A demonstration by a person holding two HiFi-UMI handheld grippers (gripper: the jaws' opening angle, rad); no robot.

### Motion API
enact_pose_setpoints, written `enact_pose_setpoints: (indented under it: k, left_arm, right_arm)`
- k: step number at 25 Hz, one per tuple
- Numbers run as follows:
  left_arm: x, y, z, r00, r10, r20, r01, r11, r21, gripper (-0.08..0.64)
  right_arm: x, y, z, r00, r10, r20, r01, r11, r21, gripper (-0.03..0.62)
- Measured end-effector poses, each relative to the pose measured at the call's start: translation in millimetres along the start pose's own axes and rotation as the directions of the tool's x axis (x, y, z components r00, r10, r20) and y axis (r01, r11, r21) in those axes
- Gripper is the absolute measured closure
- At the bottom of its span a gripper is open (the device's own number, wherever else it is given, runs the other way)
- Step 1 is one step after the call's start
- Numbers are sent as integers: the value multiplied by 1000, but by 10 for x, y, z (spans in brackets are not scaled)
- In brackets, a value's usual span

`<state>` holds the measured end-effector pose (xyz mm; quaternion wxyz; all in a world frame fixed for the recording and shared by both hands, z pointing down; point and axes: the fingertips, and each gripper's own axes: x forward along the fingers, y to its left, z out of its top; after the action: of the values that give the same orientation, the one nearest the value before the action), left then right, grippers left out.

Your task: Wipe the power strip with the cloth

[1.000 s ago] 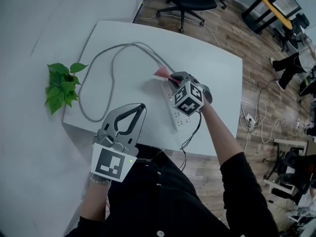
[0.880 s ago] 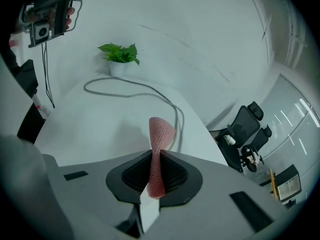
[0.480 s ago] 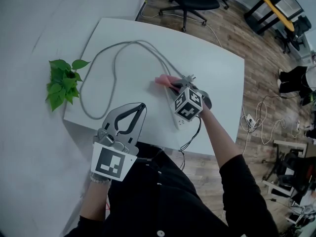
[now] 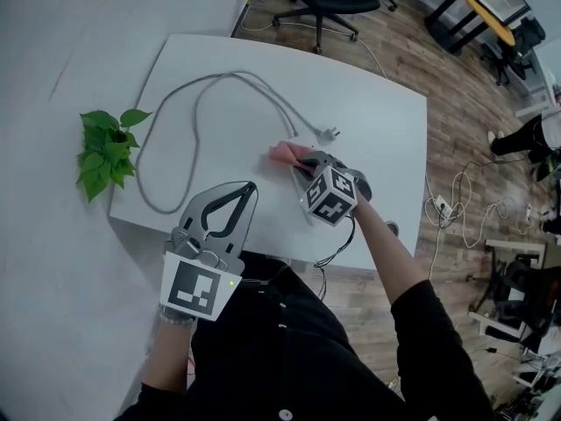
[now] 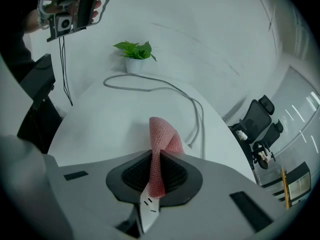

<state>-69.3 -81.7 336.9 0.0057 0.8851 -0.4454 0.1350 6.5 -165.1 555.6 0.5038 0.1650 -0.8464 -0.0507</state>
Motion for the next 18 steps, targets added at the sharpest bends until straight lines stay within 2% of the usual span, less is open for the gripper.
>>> enact_pose_setpoints:
  k: [18]
  left_arm:
    - [107, -200, 75, 998, -65, 25, 65, 998, 19, 548]
  right_arm:
    - [-305, 416, -307, 1000, -4, 26, 2, 995, 97, 535]
